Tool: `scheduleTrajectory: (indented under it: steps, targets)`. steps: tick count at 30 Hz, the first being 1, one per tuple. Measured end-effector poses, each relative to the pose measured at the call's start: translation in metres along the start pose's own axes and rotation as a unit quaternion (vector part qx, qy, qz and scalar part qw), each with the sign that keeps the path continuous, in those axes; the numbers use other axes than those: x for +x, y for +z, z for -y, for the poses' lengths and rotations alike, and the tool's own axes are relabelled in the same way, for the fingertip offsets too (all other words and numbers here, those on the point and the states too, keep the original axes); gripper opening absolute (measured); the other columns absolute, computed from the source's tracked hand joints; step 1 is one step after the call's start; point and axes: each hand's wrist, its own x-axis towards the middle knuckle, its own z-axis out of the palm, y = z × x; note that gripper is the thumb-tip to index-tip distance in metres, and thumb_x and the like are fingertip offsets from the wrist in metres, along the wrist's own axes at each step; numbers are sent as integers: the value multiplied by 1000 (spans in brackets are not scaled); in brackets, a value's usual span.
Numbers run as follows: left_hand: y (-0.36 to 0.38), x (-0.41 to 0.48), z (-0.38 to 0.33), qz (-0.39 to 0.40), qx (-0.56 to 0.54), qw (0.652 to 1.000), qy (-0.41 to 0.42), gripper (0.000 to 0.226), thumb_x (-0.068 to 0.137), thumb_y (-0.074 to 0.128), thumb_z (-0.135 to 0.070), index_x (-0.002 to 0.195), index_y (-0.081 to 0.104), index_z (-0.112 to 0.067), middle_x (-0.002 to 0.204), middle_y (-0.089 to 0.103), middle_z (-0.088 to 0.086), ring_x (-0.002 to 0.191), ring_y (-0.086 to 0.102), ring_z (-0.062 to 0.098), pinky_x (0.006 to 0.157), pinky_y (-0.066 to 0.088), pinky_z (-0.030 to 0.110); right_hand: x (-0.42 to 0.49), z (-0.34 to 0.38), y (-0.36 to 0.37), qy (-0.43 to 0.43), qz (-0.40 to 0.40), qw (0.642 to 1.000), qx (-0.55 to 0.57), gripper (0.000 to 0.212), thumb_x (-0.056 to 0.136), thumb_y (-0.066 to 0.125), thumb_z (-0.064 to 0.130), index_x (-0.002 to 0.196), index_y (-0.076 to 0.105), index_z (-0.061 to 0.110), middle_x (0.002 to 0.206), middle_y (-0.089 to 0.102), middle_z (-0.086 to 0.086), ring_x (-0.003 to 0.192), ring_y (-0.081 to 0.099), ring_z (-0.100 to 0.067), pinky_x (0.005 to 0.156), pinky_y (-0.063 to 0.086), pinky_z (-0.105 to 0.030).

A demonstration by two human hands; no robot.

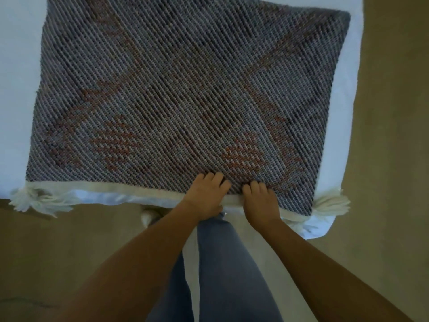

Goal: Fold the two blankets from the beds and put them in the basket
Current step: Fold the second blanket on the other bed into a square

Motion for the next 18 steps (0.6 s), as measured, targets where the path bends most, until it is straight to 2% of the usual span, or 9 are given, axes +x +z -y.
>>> scheduleTrajectory:
  steps: [2, 5, 7, 8, 10, 11, 13, 15, 18]
  targets:
    - [-1, 13, -14, 19, 32, 999, 1, 51, 87, 56, -36, 127, 35, -13, 127, 39, 12, 112, 43, 31, 92, 34, 41, 6, -4, 1, -8, -13, 1000, 7, 36, 37, 87, 11, 63, 63, 13, 60, 60, -5, 52, 60, -23, 42, 45, -27]
    - [-3, 26, -24, 32, 51, 998, -11, 33, 94, 43, -26, 123, 41, -10, 126, 45, 14, 112, 44, 32, 95, 32, 42, 9, -15, 0, -38, 7, 998, 40, 26, 45, 84, 6, 62, 64, 8, 60, 63, -10, 52, 61, -27, 41, 47, -26]
    - [-1, 29, -32, 47, 70, 995, 50, 29, 95, 37, -23, 120, 46, -10, 124, 50, 13, 112, 46, 31, 96, 31, 42, 7, -21, 0, -15, 93, 994, 60, 13, 71, 68, 10, 83, 67, 7, 85, 69, -14, 75, 66, -30, 59, 52, -30]
    - [1, 29, -36, 61, 79, 991, 87, 29, 95, 37, -24, 119, 47, -11, 123, 52, 12, 112, 46, 30, 97, 30, 41, 5, -25, 5, -1, 153, 986, 71, 18, 80, 59, 13, 96, 66, 8, 99, 67, -13, 88, 65, -29, 69, 52, -33]
    - [3, 28, -42, 67, 61, 991, 99, 31, 93, 40, -30, 118, 48, -12, 121, 54, 10, 111, 46, 28, 96, 28, 40, 4, -32, 8, 7, 238, 963, 125, 28, 84, 54, 19, 111, 59, 10, 115, 61, -12, 103, 60, -30, 79, 49, -36]
    - [3, 29, -43, 57, 37, 994, 83, 35, 92, 41, -34, 119, 47, -13, 120, 54, 10, 109, 47, 28, 95, 29, 41, 4, -34, 7, 8, 250, 954, 163, 33, 84, 55, 23, 113, 56, 9, 117, 59, -12, 105, 57, -30, 82, 47, -36]
    - [-2, 35, -44, 29, -9, 998, 60, 41, 90, 41, -42, 118, 46, -13, 115, 58, 9, 103, 53, 29, 92, 33, 39, 2, -41, 5, 34, 213, 943, 254, 29, 83, 56, 26, 105, 57, 6, 106, 64, -14, 97, 60, -31, 75, 46, -34]
    - [-12, 45, -44, -14, -45, 998, 41, 38, 89, 41, -43, 109, 49, -12, 106, 63, 8, 92, 60, 27, 82, 41, 35, 1, -54, 1, 90, 133, 938, 308, 19, 83, 55, 23, 90, 58, 5, 89, 65, -15, 82, 61, -31, 64, 41, -31]
    - [-31, 67, -47, -43, -35, 997, 54, 31, 92, 37, -34, 109, 47, -11, 102, 63, 9, 83, 63, 27, 67, 44, 32, 4, -80, -7, 152, 3, 932, 329, 17, 83, 56, 17, 87, 57, 1, 87, 59, -18, 83, 56, -31, 67, 44, -36]
